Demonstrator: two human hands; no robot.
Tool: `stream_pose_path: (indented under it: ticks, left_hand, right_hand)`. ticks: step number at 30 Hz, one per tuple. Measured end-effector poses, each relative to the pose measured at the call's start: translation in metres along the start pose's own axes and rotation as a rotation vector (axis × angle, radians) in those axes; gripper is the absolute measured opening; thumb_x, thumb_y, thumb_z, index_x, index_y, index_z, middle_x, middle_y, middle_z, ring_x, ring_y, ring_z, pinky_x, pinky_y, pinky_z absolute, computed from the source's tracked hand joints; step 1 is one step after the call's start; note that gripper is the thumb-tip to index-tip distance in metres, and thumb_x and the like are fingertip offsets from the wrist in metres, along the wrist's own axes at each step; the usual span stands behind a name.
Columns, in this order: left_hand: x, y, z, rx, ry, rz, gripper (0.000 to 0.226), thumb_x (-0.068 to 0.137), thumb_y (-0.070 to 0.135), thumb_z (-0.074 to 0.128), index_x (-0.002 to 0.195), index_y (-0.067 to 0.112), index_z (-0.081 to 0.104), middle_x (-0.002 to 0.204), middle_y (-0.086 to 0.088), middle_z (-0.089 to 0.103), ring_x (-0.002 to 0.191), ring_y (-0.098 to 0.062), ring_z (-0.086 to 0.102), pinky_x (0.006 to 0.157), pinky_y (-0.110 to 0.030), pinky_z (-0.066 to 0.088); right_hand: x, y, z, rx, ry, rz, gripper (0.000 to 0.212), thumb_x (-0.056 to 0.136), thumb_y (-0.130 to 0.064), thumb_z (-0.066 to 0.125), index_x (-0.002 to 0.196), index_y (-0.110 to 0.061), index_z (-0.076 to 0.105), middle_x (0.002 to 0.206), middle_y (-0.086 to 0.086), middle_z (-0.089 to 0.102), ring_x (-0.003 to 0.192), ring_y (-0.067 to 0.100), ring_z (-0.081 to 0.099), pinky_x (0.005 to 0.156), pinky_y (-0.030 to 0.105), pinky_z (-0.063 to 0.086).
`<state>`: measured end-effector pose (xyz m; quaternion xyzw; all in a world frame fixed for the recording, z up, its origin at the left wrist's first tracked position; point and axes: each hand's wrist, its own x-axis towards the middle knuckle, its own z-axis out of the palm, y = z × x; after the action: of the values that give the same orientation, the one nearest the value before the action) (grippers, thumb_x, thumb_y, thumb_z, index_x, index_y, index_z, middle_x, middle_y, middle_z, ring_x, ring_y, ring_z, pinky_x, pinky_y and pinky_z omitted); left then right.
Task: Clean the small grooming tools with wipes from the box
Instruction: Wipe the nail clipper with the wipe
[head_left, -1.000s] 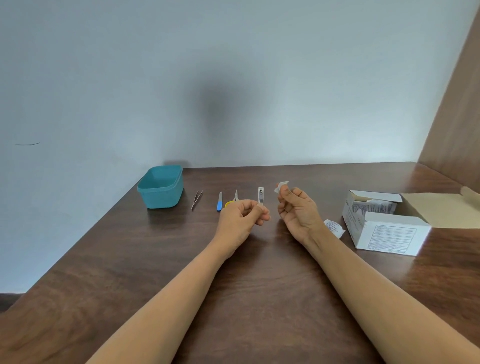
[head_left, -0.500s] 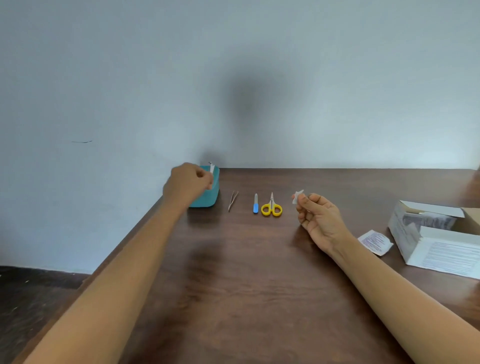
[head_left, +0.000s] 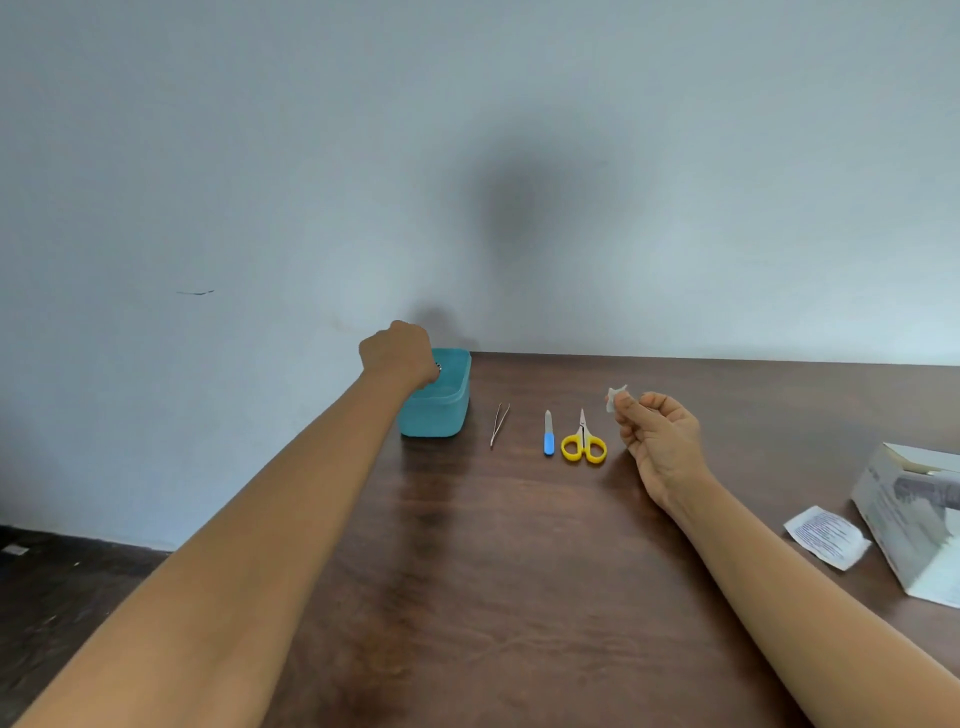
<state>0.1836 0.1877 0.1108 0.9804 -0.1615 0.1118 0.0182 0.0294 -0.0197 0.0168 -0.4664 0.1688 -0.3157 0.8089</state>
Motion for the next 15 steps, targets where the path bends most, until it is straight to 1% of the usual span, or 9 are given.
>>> stream_pose_path:
  ticks: [1, 3, 5, 6, 8, 11, 12, 15]
  left_hand:
    - [0.003, 0.003, 0.002, 0.032, -0.009, 0.017, 0.007, 0.080, 0.011, 0.060, 0.085, 0.010, 0.057, 0.088, -0.004, 0.051, 0.080, -0.023, 0.057, 0.056, -0.025, 0.035]
    - [0.009, 0.008, 0.007, 0.082, -0.030, 0.042, 0.005, 0.081, 0.010, 0.059, 0.084, 0.011, 0.054, 0.081, -0.002, 0.046, 0.076, -0.021, 0.052, 0.058, -0.026, 0.035]
    - [0.015, 0.012, 0.015, 0.124, -0.048, 0.055, 0.007, 0.082, 0.009, 0.057, 0.088, 0.012, 0.056, 0.075, 0.000, 0.042, 0.079, -0.021, 0.053, 0.061, -0.026, 0.035]
    - [0.017, 0.013, 0.019, 0.143, -0.055, 0.061, 0.009, 0.083, 0.009, 0.057, 0.091, 0.012, 0.057, 0.076, 0.000, 0.042, 0.083, -0.021, 0.057, 0.064, -0.025, 0.036]
    - [0.023, 0.015, 0.028, 0.182, -0.062, 0.072, 0.016, 0.085, 0.011, 0.055, 0.101, 0.011, 0.059, 0.087, -0.001, 0.049, 0.095, -0.022, 0.061, 0.068, -0.026, 0.037]
    - [0.028, 0.016, 0.038, 0.209, -0.078, 0.073, 0.025, 0.089, 0.015, 0.053, 0.114, 0.011, 0.059, 0.111, -0.004, 0.058, 0.105, -0.023, 0.060, 0.072, -0.027, 0.036]
    - [0.029, 0.016, 0.040, 0.206, -0.084, 0.071, 0.027, 0.090, 0.015, 0.052, 0.116, 0.011, 0.059, 0.115, -0.004, 0.058, 0.106, -0.023, 0.060, 0.072, -0.027, 0.036]
    - [0.032, 0.017, 0.042, 0.202, -0.093, 0.073, 0.028, 0.091, 0.014, 0.051, 0.118, 0.011, 0.058, 0.118, -0.004, 0.058, 0.108, -0.023, 0.059, 0.073, -0.027, 0.036]
  right_hand:
    - [0.001, 0.001, 0.000, -0.009, -0.003, 0.000, 0.023, 0.083, -0.005, 0.068, 0.073, -0.016, 0.051, 0.077, 0.009, 0.059, 0.065, 0.013, 0.052, 0.054, 0.016, 0.046]
    - [0.003, 0.001, -0.001, -0.012, -0.012, 0.004, 0.022, 0.083, -0.005, 0.068, 0.073, -0.016, 0.051, 0.075, 0.007, 0.060, 0.064, 0.013, 0.051, 0.056, 0.017, 0.046]
    - [0.004, 0.002, -0.002, 0.001, -0.018, 0.010, 0.022, 0.084, -0.005, 0.068, 0.073, -0.016, 0.052, 0.073, 0.006, 0.060, 0.063, 0.013, 0.051, 0.056, 0.018, 0.046]
    - [0.005, 0.002, -0.003, 0.006, -0.021, 0.012, 0.022, 0.084, -0.005, 0.067, 0.072, -0.015, 0.052, 0.073, 0.006, 0.060, 0.062, 0.012, 0.051, 0.056, 0.017, 0.047]
    - [0.006, 0.002, -0.003, 0.009, -0.031, 0.013, 0.022, 0.084, -0.005, 0.067, 0.072, -0.015, 0.053, 0.074, 0.007, 0.059, 0.062, 0.012, 0.050, 0.056, 0.017, 0.047]
    - [0.007, 0.003, -0.003, 0.007, -0.046, 0.014, 0.020, 0.084, -0.005, 0.067, 0.073, -0.015, 0.053, 0.075, 0.008, 0.060, 0.062, 0.012, 0.050, 0.056, 0.018, 0.046]
    - [0.007, 0.003, -0.003, 0.008, -0.050, 0.017, 0.020, 0.084, -0.005, 0.067, 0.073, -0.015, 0.053, 0.077, 0.008, 0.060, 0.062, 0.012, 0.050, 0.057, 0.018, 0.046]
    - [0.008, 0.004, -0.004, 0.019, -0.057, 0.023, 0.020, 0.084, -0.005, 0.067, 0.074, -0.014, 0.053, 0.080, 0.010, 0.061, 0.062, 0.012, 0.050, 0.057, 0.018, 0.046]
